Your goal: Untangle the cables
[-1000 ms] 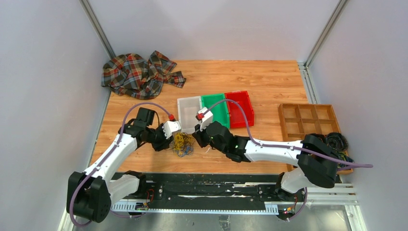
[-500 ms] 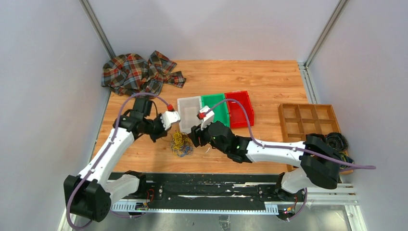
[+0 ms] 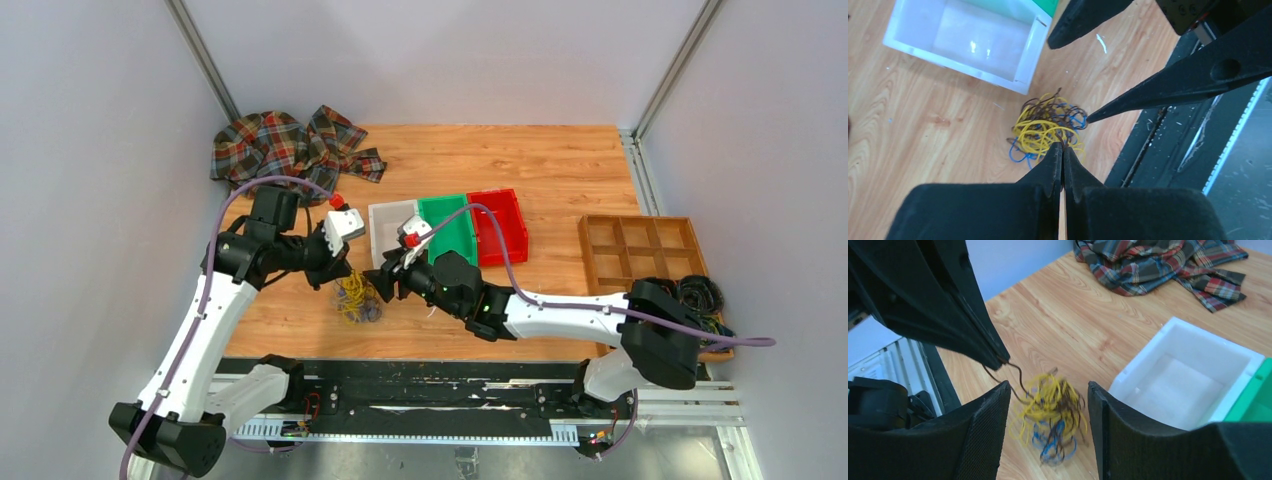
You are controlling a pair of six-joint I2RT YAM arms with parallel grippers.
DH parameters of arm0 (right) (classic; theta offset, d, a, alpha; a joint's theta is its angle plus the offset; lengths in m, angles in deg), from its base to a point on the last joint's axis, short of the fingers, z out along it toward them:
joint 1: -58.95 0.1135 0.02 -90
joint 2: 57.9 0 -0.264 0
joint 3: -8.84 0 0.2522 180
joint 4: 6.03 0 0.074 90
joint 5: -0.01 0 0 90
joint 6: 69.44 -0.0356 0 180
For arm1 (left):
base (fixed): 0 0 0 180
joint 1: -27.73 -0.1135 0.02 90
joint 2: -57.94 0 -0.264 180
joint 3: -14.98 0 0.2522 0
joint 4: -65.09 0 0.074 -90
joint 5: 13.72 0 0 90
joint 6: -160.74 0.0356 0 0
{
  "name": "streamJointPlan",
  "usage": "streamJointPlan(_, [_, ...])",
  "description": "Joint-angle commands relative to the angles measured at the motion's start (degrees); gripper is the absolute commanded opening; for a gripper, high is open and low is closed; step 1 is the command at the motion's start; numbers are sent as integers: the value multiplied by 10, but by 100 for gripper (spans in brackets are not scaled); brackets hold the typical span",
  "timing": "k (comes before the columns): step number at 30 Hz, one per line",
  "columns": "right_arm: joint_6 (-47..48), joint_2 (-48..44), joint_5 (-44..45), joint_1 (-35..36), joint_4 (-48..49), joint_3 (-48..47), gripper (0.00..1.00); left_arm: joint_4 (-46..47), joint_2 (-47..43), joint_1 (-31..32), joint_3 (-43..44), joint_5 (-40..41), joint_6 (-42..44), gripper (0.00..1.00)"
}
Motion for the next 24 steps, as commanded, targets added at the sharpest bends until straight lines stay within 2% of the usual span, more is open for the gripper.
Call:
streamJointPlan(1, [11, 18, -22, 12, 42, -28, 58, -24, -2, 15, 30, -27, -36, 1])
streamJointPlan(11, [-1, 48, -35, 12, 69, -40, 58, -34, -1, 31, 75, -69, -59, 1])
streamJointPlan(24, [21, 100, 59, 11, 99, -84, 57, -50, 13, 46, 144, -143, -101, 1])
